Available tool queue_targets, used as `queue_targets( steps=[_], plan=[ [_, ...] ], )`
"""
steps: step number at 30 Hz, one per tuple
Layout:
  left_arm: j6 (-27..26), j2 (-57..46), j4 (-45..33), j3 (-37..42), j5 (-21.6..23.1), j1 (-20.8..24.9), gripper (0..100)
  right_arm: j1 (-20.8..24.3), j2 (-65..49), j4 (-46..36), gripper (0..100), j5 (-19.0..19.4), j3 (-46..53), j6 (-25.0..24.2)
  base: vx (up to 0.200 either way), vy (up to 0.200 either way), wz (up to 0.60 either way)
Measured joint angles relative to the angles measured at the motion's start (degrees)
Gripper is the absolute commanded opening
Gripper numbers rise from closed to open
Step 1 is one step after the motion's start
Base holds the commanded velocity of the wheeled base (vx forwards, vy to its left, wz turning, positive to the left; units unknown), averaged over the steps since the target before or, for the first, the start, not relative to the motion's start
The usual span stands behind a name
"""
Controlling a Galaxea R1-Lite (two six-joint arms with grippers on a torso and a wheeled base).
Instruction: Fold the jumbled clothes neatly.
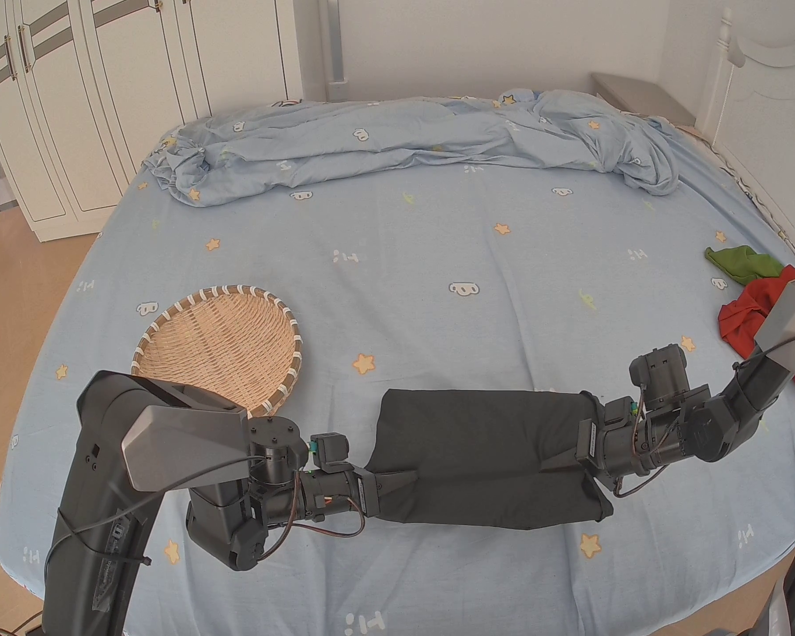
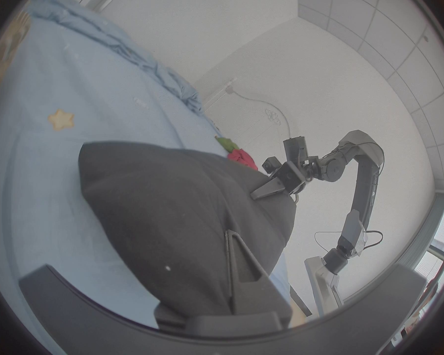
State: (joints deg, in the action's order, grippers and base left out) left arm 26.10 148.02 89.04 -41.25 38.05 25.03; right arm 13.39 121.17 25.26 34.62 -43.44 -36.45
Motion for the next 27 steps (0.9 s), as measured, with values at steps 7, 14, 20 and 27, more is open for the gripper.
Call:
queue_targets(
  steps=[7,14,20,27],
  plan=[
    [0.1,0.0,-0.1,0.3,-0.1,-0.2,0,0.0,-0.2,-0.1,100,0.0,1.1,0.1,0.0,0.0,0.0],
    [0.2,-0.3,-0.1,1.2,-0.2,-0.5,0,0.1,-0.5,-0.3,100,-0.3,1.1,-0.5,0.0,0.0,0.0],
    [0.2,-1.5,-0.1,1.7,-0.1,-1.5,0,-0.1,-1.0,-0.3,100,-0.5,1.3,-2.9,0.0,0.0,0.0],
    [2.2,-2.8,-0.1,0.7,0.0,-3.0,0,0.0,-0.3,-0.5,100,-2.6,-0.1,-3.3,0.0,0.0,0.0]
  ],
)
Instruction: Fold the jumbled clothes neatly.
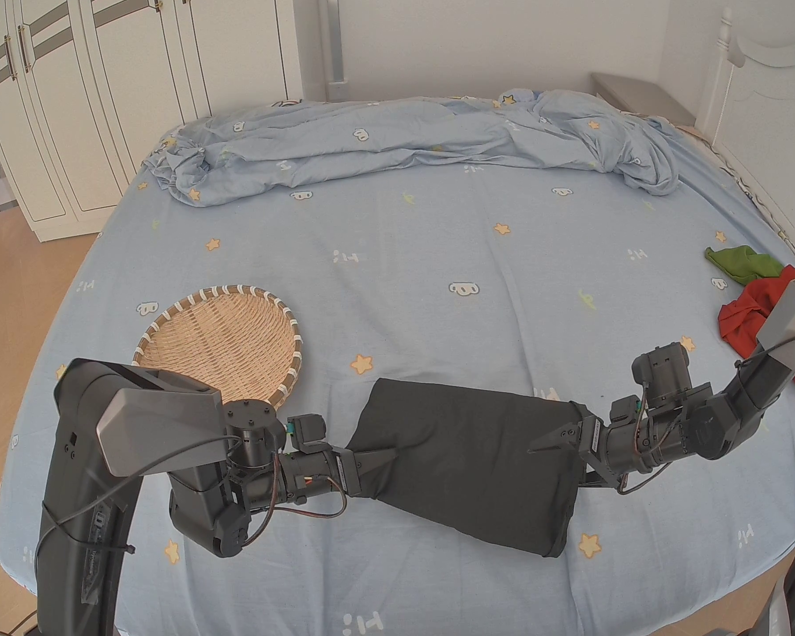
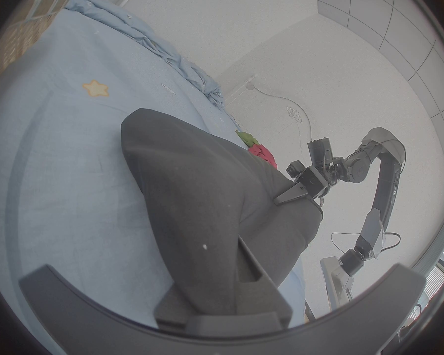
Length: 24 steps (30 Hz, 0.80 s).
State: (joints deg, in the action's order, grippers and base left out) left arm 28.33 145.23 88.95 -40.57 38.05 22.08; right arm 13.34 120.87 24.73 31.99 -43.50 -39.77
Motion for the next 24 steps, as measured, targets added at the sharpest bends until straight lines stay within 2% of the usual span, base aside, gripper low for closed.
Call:
queue_targets(
  steps=[3,24],
  plan=[
    [1.6,0.0,0.0,-0.6,0.3,-0.3,0,0.6,1.2,-0.1,100,-2.3,-1.6,0.0,0.0,0.0,0.0],
    [2.0,3.2,0.0,-2.0,0.5,-0.5,0,3.2,6.9,-12.1,100,-3.2,-16.1,0.5,0.0,0.0,0.0]
  ],
)
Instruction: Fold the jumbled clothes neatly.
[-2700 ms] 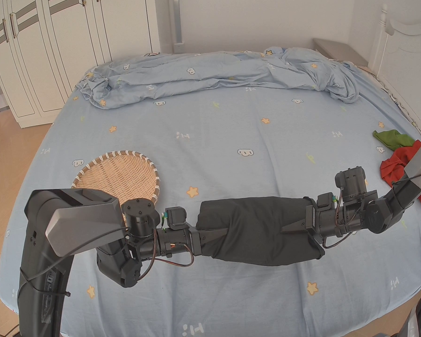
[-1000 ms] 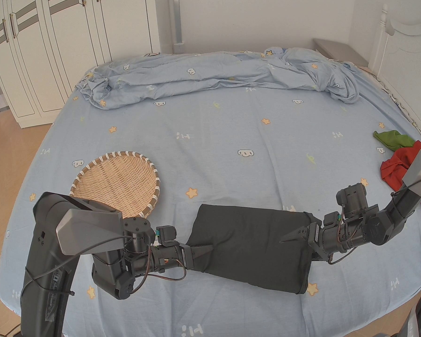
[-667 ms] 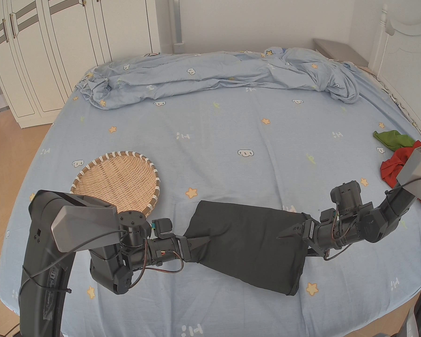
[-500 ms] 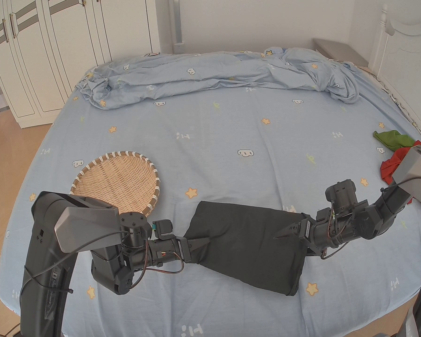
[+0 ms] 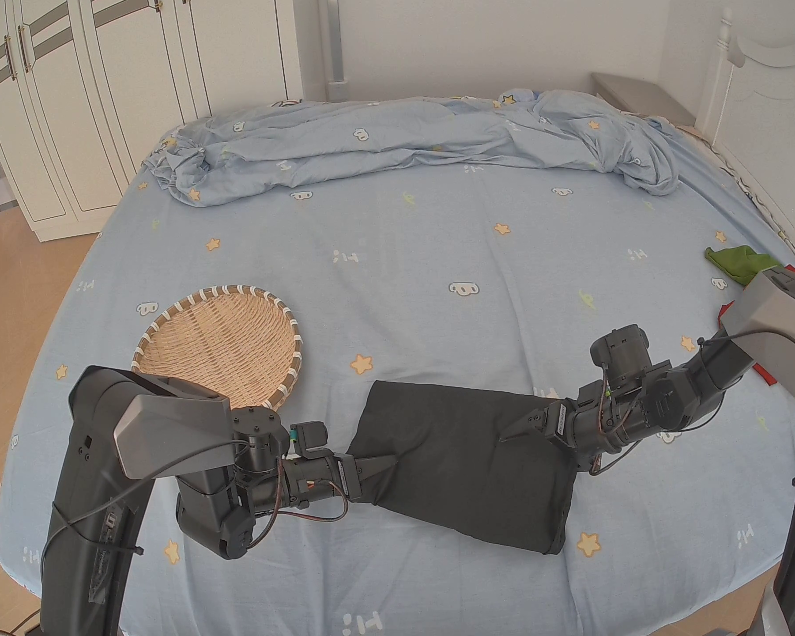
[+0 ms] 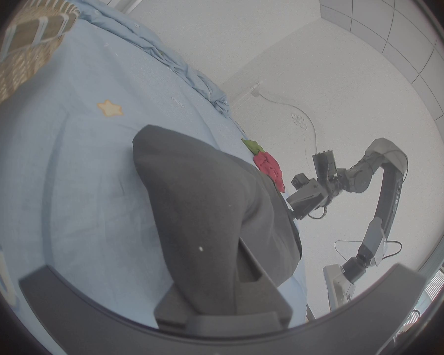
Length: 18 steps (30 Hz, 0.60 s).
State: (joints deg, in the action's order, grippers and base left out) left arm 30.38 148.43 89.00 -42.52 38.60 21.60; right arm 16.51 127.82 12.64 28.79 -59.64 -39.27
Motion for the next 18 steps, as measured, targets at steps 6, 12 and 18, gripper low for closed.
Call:
queue_targets(
  steps=[6,12,18],
  plan=[
    [0.0,0.2,0.0,-0.1,0.0,0.0,0,1.8,1.5,-0.7,100,0.6,-3.5,-0.4,0.0,0.0,0.0],
    [0.0,0.3,0.0,-0.3,0.0,-0.1,0,3.0,3.1,-3.8,100,0.5,-6.8,-0.4,0.0,0.0,0.0],
    [0.1,0.5,0.0,-0.4,0.0,-0.2,0,3.4,4.5,-7.5,0,0.2,-10.7,-0.1,0.0,0.0,0.0]
  ],
)
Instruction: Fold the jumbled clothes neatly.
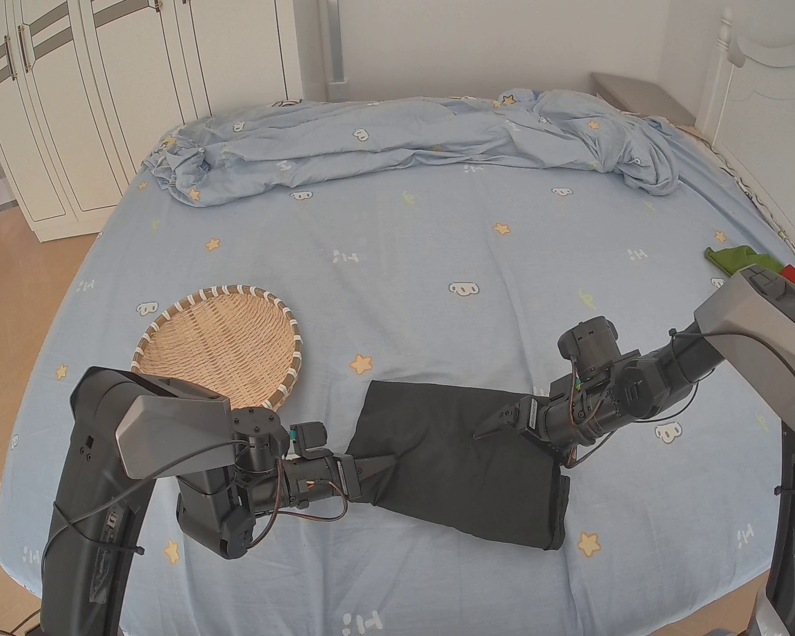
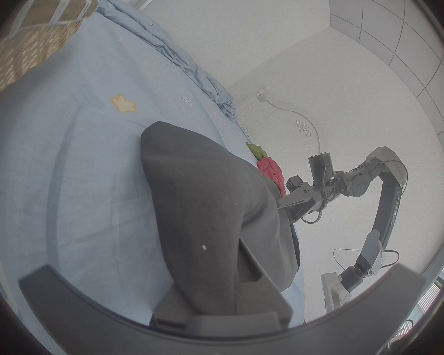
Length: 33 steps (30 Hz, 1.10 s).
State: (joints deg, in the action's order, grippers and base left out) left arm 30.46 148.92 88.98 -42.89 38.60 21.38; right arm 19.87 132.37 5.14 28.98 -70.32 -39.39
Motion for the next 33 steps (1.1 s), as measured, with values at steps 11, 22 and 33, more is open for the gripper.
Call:
queue_targets(
  steps=[11,22,33],
  plan=[
    [1.3,0.7,0.0,-0.8,0.0,0.0,0,0.2,0.9,-2.4,0,0.0,-1.8,0.4,0.0,0.0,0.0],
    [2.4,-0.8,0.0,-1.1,-0.1,0.3,0,0.1,-1.9,-2.6,0,0.5,-1.7,0.2,0.0,0.0,0.0],
    [3.9,-7.5,-1.1,-1.4,-0.1,-0.2,0,0.7,-5.7,-8.0,0,2.5,-7.6,-0.2,0.0,0.0,0.0]
  ],
)
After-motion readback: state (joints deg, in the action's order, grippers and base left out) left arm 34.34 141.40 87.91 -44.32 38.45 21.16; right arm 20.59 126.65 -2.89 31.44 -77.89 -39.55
